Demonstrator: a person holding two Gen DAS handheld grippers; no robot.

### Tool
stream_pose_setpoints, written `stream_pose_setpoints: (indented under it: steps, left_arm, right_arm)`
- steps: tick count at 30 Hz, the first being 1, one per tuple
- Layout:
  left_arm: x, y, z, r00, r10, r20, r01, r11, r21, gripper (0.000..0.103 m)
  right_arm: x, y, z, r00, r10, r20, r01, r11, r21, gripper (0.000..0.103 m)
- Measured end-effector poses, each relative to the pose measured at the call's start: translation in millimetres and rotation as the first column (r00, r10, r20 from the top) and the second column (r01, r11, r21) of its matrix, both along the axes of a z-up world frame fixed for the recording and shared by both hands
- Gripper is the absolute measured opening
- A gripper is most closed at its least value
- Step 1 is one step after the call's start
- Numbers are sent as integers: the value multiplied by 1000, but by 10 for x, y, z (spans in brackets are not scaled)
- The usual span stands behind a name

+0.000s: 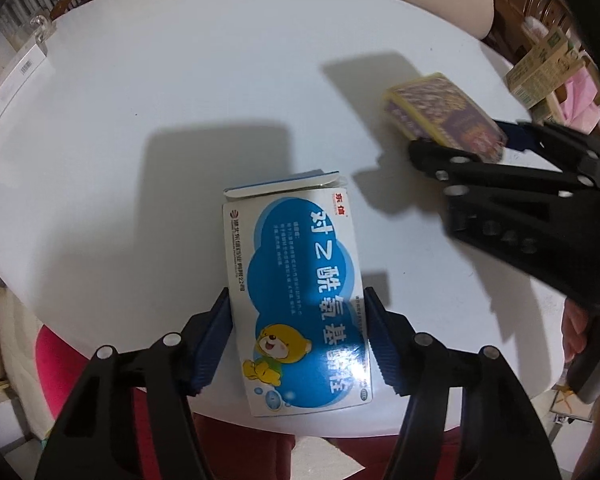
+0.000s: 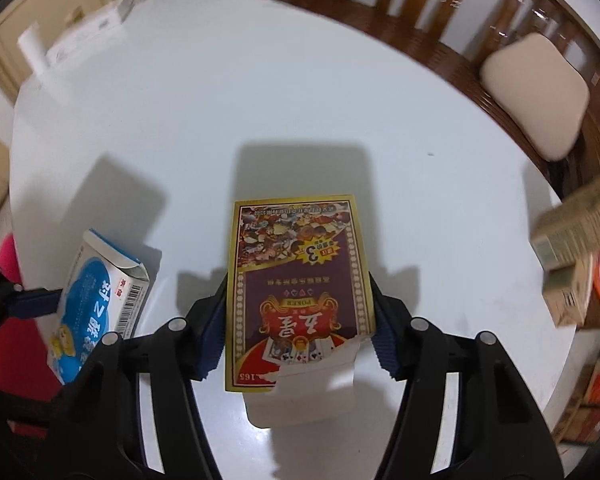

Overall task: Collect trash
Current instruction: 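Carry the medicine box and card box down over the plastic bag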

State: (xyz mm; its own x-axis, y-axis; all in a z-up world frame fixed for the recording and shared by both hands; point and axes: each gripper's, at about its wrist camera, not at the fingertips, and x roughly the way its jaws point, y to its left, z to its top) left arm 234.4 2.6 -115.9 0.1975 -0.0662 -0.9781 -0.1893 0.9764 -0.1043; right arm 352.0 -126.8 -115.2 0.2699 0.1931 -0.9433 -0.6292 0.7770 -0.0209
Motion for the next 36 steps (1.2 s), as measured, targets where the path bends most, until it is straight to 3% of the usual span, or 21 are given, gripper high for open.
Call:
stream_pose_setpoints:
  steps: [5,12,20,28,36]
  left_arm:
    - [-155,147,190,995,-15,95,12,999,35,62]
    - [-369,332,575,972,-60,227,45,996,72,62]
    - [-582,197,1003,918,-162,362,126,984,123,62]
    - [-1040,196,1401,850,-259,460,218,966,140,62]
    - [-1433,206,1477,815,-309,490,269,951,153,62]
  right_arm:
    - [-104,-252,316,991,-104,84,101,994,40,60]
    - [-660,-522,974,951,-201,234,172,975,138,60]
    - [-1416,-704,1601,893,-298,337,226,945,236,60]
    - [-2120,-665,1910,845,-363,392,263,921,287,60]
    - [-2790,-574,2053,810,-389,439,269,911,312,60]
